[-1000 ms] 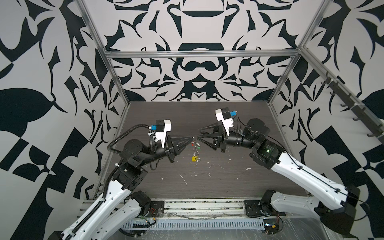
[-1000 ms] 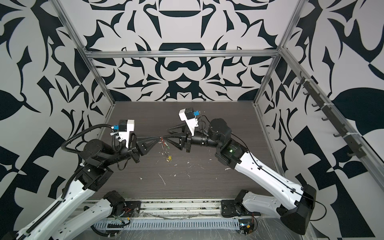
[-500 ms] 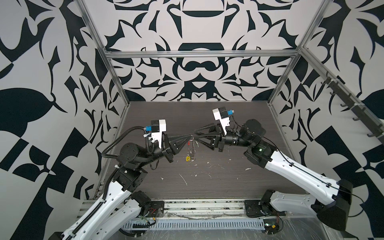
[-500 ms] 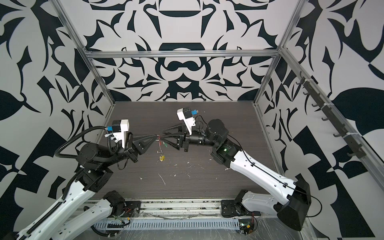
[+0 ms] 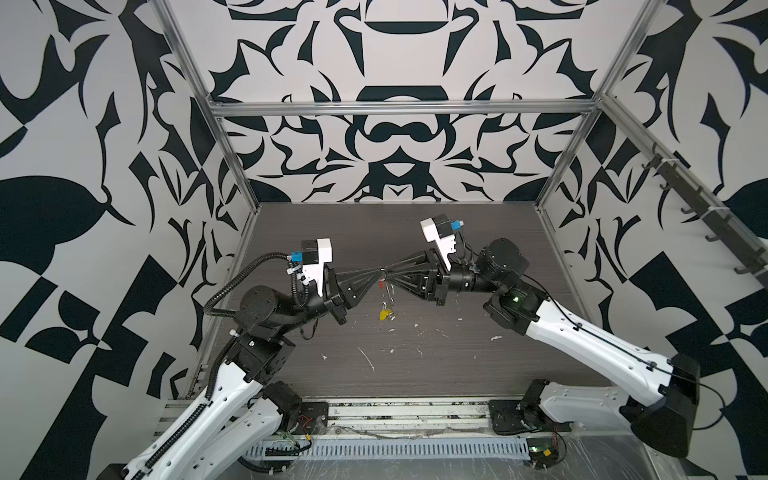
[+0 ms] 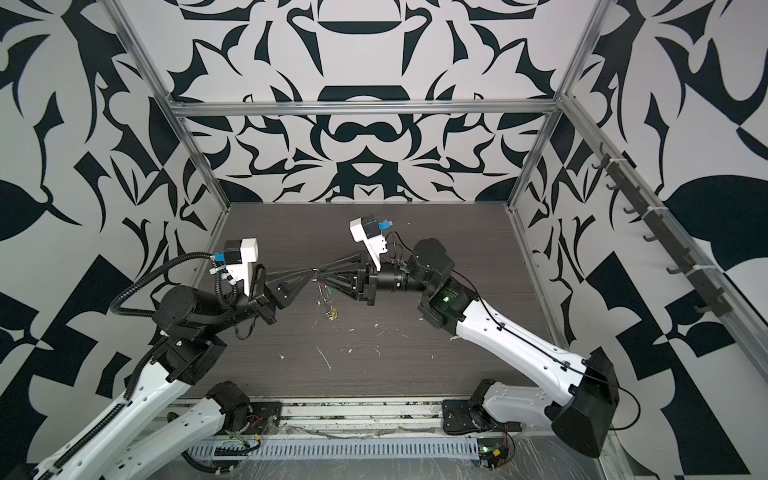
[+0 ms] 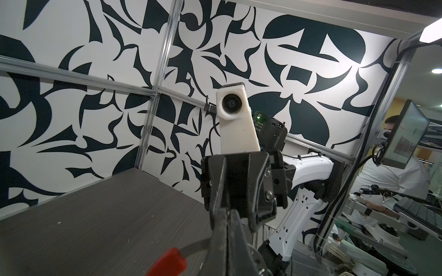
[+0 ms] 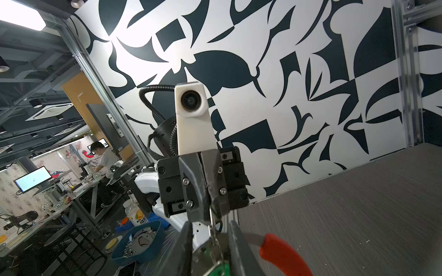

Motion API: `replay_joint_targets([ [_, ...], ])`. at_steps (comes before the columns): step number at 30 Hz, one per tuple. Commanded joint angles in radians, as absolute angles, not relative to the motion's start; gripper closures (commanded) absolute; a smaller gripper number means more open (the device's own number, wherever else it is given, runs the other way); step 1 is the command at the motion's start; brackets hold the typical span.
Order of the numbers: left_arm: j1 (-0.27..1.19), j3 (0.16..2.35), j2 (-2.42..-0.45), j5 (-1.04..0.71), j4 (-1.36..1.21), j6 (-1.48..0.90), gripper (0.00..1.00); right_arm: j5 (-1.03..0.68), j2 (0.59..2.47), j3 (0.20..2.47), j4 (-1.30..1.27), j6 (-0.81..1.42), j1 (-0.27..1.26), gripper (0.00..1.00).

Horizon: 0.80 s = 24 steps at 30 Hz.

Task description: Remove the keys from the keyring

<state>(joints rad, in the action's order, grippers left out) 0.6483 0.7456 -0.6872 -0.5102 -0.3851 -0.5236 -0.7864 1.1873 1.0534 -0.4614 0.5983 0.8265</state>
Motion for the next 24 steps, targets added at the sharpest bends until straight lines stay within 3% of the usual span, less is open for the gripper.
replay_joint_targets([
  [1,0.652,0.74,-0.667,-0.494,-0.424,-0.519,1.0,-0.813,1.181,1.071,-0.517,0.603,0.834,0.74],
  [12,0.652,0.747,-0.676,-0.507,-0.423,-0.531,1.0,-0.807,1.172,1.077,-0.472,0.582,0.836,1.0],
  [16,0.652,0.758,-0.671,-0.506,-0.39,-0.532,1.0,-0.797,1.162,1.089,-0.415,0.554,0.835,1.0],
  [20,0.652,0.78,-0.641,-0.496,-0.29,-0.518,0.63,-0.79,1.135,1.138,-0.215,0.453,0.835,1.0],
  [22,0.652,0.798,-0.627,-0.498,-0.221,-0.502,0.54,-0.786,1.123,1.167,-0.103,0.392,0.835,1.0],
  [24,0.652,0.826,-0.621,-0.503,-0.133,-0.481,0.53,-0.782,1.123,1.213,0.028,0.328,0.836,1.0],
])
